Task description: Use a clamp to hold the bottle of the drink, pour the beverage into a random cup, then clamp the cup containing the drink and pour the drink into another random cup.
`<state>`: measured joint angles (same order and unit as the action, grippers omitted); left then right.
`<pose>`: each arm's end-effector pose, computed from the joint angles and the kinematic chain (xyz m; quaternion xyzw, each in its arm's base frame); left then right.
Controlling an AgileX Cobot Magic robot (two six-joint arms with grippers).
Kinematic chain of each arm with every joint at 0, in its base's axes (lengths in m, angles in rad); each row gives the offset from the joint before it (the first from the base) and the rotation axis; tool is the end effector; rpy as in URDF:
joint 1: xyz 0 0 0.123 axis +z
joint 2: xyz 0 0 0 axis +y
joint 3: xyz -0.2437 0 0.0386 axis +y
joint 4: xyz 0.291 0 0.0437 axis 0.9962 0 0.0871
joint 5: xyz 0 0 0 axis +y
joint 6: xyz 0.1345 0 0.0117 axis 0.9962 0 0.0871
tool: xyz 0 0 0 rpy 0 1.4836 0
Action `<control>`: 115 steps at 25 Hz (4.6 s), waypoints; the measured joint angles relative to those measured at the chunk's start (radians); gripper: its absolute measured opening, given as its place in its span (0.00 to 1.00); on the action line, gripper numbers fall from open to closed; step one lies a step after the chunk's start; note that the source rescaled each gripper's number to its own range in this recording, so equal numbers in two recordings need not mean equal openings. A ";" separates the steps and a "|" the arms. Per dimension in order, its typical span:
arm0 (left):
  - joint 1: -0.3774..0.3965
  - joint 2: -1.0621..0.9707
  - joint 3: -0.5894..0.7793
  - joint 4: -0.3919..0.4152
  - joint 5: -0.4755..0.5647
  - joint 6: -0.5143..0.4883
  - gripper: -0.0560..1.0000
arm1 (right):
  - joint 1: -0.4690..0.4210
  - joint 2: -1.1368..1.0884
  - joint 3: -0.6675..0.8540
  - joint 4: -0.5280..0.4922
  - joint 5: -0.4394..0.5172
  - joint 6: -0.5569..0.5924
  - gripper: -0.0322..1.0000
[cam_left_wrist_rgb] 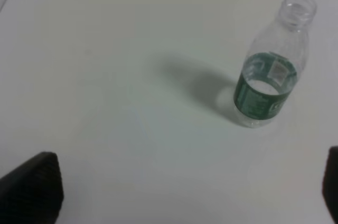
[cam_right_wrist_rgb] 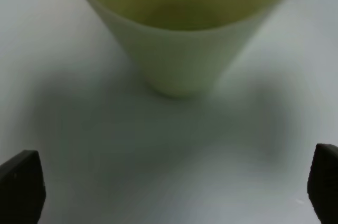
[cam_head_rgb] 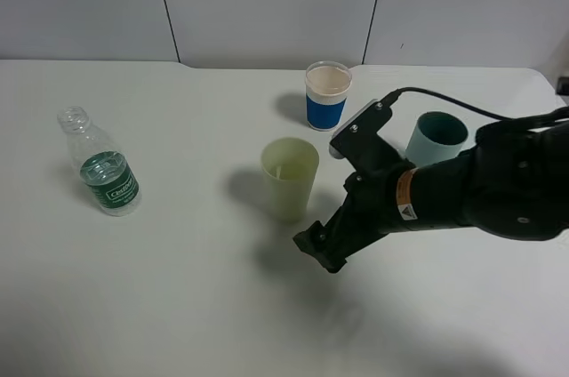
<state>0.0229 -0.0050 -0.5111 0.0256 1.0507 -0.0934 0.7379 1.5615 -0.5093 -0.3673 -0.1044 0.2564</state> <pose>0.1092 0.0055 0.2836 -0.0497 0.8448 -0.0060 0.5327 0.2228 0.2094 0.0330 -0.3916 0.8531 0.1232 0.3221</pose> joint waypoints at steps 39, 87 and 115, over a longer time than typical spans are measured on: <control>0.000 0.000 0.000 0.000 0.000 0.003 1.00 | 0.000 0.440 0.007 0.281 -0.881 -0.473 1.00; 0.000 0.000 0.000 -0.001 0.000 0.003 1.00 | 0.000 0.513 0.007 0.325 -1.043 -0.516 1.00; 0.000 0.000 0.000 -0.001 0.000 0.003 1.00 | 0.000 0.580 -0.052 0.299 -1.098 -0.533 0.65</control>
<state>0.0229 -0.0050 -0.5111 0.0246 1.0507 -0.0905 0.7379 2.1416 -0.5613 -0.0688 -1.2022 -0.2766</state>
